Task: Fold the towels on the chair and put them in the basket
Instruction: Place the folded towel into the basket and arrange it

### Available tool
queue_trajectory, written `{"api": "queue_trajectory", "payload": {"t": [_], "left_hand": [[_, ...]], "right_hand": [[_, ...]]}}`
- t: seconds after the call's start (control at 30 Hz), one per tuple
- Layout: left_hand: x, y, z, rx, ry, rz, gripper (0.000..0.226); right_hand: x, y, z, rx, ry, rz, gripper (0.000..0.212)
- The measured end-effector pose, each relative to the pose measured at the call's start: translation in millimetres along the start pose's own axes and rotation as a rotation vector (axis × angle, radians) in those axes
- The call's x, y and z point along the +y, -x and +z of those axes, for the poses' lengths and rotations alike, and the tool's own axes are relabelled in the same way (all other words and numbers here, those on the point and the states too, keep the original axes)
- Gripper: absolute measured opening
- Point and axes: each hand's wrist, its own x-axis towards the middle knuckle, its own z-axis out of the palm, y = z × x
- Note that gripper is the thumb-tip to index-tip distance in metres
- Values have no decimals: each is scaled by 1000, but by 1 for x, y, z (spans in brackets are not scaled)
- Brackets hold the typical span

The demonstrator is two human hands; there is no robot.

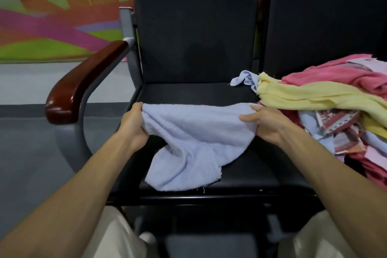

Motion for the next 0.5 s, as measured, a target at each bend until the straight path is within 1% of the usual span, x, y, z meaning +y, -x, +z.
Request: {"api": "queue_trajectory", "payload": {"t": [0.07,0.1,0.17,0.2,0.23,0.3,0.33,0.4,0.43,0.5], "left_hand": [[0,9,-4,-29,-43,-1,25],[-1,13,-6,-39,-82,1,22],[-1,20,-10,-46,-182,25,14],[1,24,-11,-44,-224,33,15],[5,29,-13,-39,-239,40,18],[19,42,-15,-59,-185,50,20],[27,48,-16,-94,-142,61,20],[48,63,-13,-187,-74,86,14],[61,70,-11,-228,-46,104,16],[89,82,-4,-262,-20,152,19]], "right_hand": [[7,3,-10,64,60,32,46],[10,7,-13,60,108,78,47],[14,13,-16,-8,258,181,55],[11,15,-14,-27,357,208,55],[6,20,-11,-34,451,185,49],[-13,24,2,59,594,25,32],[-26,28,9,119,633,-70,31],[-54,40,24,206,588,-247,42],[-69,51,31,229,527,-329,44],[-100,74,41,254,413,-487,37]]}}
